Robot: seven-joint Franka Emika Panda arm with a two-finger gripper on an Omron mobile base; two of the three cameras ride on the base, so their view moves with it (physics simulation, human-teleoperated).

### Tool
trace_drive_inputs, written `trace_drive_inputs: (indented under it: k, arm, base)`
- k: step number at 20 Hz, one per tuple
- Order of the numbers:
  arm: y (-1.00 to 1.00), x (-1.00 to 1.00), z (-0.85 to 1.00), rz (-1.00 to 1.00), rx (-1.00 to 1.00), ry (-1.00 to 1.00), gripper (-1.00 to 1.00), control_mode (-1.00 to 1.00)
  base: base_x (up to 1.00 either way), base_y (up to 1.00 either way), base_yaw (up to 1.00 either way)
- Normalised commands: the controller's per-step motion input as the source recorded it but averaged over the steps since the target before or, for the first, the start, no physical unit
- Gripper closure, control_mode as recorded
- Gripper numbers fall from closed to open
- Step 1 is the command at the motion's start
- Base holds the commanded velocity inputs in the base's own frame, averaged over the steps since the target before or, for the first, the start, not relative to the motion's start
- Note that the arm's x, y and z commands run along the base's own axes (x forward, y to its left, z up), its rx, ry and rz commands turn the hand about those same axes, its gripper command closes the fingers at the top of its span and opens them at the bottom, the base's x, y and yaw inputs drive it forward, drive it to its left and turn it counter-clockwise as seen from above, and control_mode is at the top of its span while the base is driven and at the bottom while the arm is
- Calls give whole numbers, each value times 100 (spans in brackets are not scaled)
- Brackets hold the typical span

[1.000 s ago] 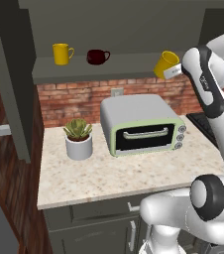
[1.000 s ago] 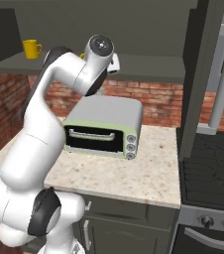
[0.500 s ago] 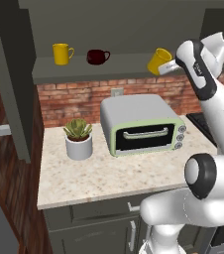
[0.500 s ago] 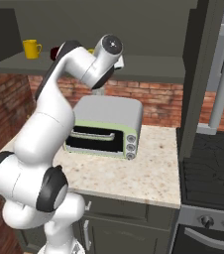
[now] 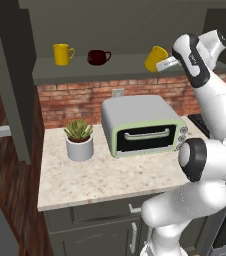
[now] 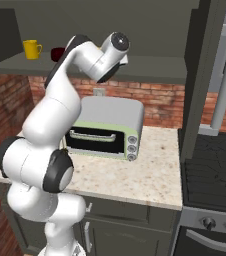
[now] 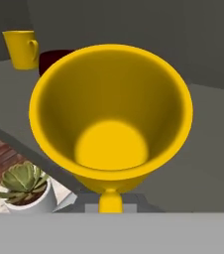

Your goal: Pick the mug on the counter and place it in the cabinet with the handle facing the right, like the mugs already inside.

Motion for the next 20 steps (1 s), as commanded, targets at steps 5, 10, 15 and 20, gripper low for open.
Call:
trace_drive_inputs:
  k: [5,10,15,20]
  arm:
    - [0,34,0,0,0,0,100,-100]
    - [0,36,0,0,0,0,100,-100]
    - [0,37,0,0,0,0,100,-100]
    - [0,41,0,2,0,0,100,-100]
  base:
    - [0,0,0]
    - [0,0,0]
    - [0,0,0]
    - [0,0,0]
